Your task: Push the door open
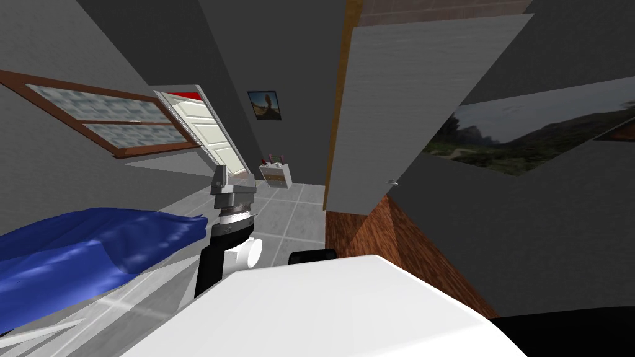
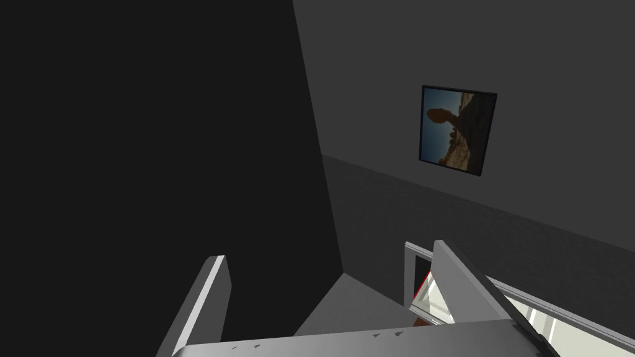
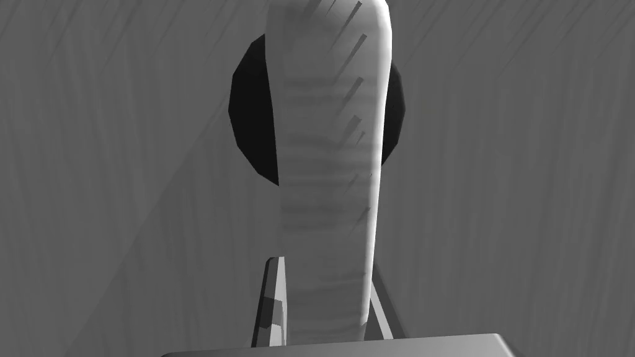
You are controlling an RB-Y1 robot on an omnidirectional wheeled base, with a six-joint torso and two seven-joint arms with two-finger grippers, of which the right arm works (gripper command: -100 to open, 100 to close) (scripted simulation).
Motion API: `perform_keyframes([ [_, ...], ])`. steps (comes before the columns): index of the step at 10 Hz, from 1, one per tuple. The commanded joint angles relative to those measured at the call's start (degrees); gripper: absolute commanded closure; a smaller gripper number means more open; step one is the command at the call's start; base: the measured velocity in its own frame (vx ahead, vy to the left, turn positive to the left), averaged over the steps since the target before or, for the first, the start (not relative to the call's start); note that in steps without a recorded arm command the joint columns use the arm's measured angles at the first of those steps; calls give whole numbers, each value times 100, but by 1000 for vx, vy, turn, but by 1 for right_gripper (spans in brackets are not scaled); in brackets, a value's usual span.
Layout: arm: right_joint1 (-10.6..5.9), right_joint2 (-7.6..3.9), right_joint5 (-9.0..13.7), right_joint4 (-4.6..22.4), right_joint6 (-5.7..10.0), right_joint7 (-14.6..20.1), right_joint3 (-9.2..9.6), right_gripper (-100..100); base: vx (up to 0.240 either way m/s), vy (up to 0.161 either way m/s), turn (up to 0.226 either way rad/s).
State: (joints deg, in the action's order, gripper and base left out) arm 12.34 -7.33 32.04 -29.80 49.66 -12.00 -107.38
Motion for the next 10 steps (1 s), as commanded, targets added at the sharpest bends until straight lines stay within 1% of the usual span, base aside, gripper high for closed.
perform_keyframes([
  [1,52,97,39,-61,-9,-27,-62,100,-178,-31,10],
  [4,52,97,49,-61,-6,-33,-58,100,-114,-17,16],
  [8,52,97,91,-61,9,-61,-39,100,-153,-23,29],
  [10,52,97,91,-61,9,-61,-39,100,-82,-11,-25],
])
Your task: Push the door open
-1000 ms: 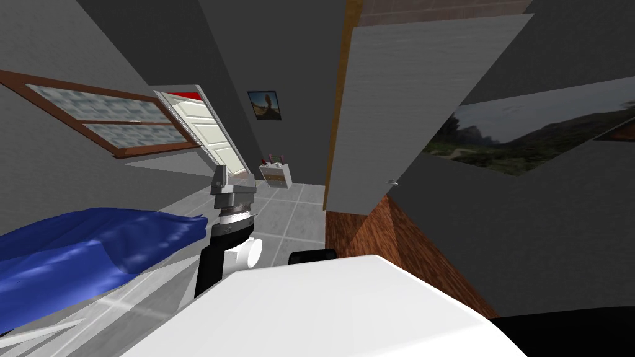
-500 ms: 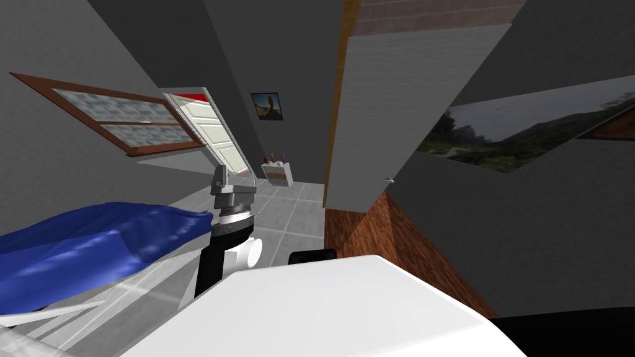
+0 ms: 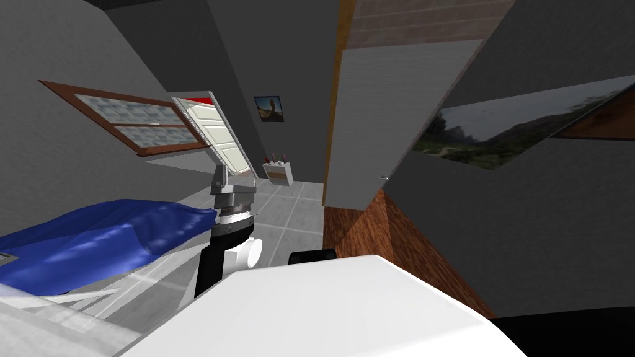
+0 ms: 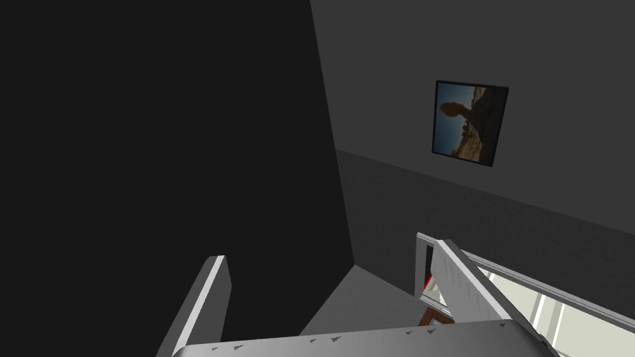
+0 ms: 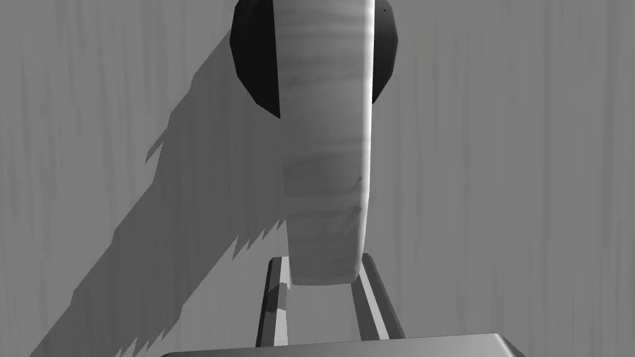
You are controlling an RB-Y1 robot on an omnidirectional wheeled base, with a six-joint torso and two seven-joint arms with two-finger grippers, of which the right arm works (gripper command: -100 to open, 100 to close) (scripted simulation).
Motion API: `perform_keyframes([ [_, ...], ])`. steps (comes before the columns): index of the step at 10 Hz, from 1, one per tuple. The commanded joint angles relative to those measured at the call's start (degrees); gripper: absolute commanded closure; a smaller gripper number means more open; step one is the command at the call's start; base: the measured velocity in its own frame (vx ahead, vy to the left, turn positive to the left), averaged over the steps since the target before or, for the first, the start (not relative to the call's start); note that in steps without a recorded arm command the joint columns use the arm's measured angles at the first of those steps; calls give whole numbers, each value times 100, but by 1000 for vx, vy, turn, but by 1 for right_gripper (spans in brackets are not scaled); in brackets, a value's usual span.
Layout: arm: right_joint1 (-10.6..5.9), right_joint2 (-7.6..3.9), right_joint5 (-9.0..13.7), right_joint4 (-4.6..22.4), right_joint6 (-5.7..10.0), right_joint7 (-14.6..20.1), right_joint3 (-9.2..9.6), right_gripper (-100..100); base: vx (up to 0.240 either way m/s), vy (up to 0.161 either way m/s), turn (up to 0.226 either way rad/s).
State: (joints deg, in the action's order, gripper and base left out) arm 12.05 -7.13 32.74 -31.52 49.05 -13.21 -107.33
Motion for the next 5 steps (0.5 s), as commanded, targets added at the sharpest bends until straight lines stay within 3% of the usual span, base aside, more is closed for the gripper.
perform_keyframes([
  [1,81,77,40,111,76,48,-36,100,-97,-16,25],
  [5,81,77,59,111,83,35,-28,100,-119,-19,21],
])
